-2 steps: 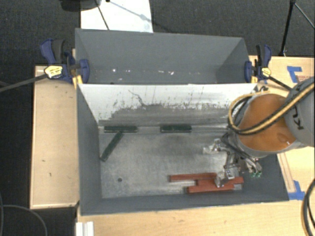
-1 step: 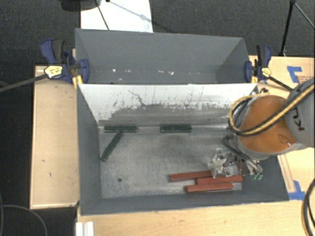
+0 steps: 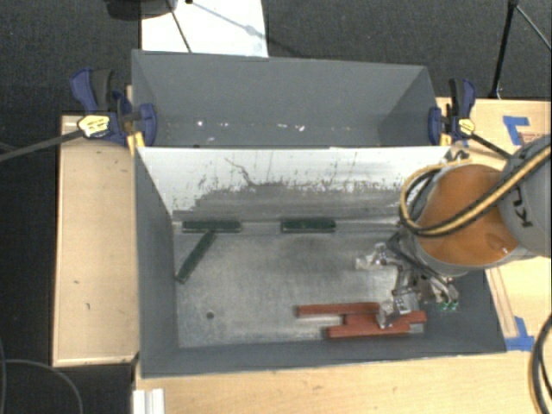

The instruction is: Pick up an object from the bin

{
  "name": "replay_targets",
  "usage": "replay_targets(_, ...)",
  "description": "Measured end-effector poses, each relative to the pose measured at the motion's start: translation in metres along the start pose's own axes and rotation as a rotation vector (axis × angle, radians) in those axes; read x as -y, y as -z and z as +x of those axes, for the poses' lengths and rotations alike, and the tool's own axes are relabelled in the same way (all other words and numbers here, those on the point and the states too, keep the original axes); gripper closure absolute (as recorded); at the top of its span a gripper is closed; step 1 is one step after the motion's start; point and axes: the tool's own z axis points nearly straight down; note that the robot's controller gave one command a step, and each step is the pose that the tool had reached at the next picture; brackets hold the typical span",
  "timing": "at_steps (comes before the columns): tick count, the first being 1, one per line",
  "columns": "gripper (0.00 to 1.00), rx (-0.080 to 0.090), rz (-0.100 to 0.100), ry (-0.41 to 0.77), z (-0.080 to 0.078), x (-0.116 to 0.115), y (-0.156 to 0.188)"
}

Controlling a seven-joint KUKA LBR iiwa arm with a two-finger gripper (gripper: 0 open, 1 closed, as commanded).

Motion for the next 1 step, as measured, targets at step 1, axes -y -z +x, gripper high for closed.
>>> replay_targets(1,1.00,-0.021,-0.002,0.002,0.0058,0.0009,-0.0015)
